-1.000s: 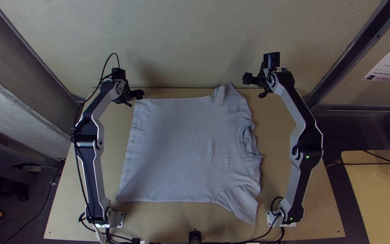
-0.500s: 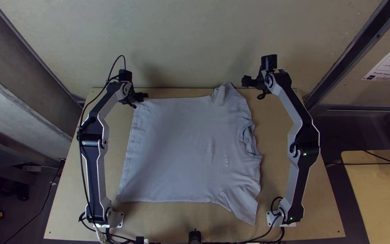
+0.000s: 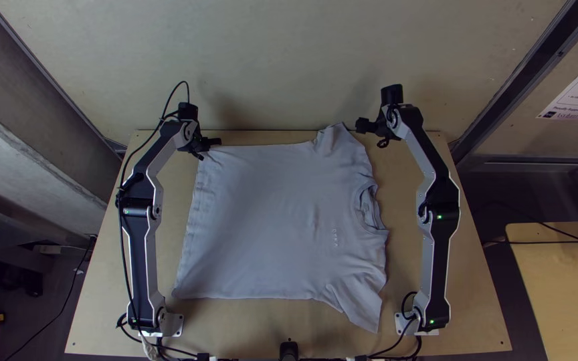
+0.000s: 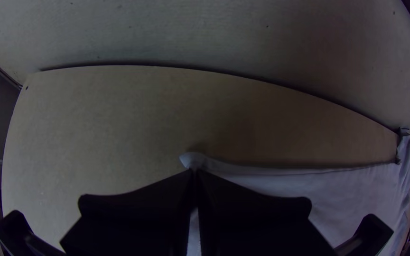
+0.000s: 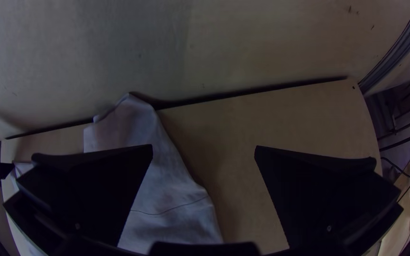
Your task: Fold the t-shirt
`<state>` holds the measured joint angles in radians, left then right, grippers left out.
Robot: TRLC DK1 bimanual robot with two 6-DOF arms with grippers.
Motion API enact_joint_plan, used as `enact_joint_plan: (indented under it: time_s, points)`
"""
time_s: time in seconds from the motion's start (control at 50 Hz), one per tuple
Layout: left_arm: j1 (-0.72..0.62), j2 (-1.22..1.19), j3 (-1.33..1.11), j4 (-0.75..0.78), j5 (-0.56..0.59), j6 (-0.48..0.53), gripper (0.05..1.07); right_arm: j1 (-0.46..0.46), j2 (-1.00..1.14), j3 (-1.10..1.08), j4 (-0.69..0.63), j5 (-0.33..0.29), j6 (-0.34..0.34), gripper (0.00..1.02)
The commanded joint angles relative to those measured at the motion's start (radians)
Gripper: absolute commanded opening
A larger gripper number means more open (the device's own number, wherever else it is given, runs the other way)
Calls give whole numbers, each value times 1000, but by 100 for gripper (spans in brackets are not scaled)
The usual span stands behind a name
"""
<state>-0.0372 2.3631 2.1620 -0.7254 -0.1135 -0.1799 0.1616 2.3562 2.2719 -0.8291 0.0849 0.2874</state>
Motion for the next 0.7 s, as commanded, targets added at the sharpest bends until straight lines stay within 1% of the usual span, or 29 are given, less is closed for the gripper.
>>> enact_joint_plan:
  time_s: [0.0, 0.04, 0.24, 0.4, 0.48, 0.56, 0.68]
  points:
    - [8, -21, 16, -37, 5, -13, 8, 6, 41, 32, -15, -22, 6, 97]
    - [3, -27, 15, -43, 5, -16, 8, 6, 51, 32, -15, -33, 4, 95]
    - [-15, -57, -2, -48, 6, -30, 8, 7, 109, 38, -15, -80, -21, 95]
    - [-23, -76, -10, -48, 11, -36, 8, 19, 153, 49, -7, -99, -39, 94]
    - [-23, -77, -11, -48, 14, -39, 8, 24, 166, 51, 7, -102, -45, 87]
    - [-23, -80, -14, -49, 14, -39, 8, 30, 175, 52, 41, -105, -44, 87]
    - [-23, -84, -18, -49, 14, -39, 8, 44, 198, 78, 58, -109, -42, 87]
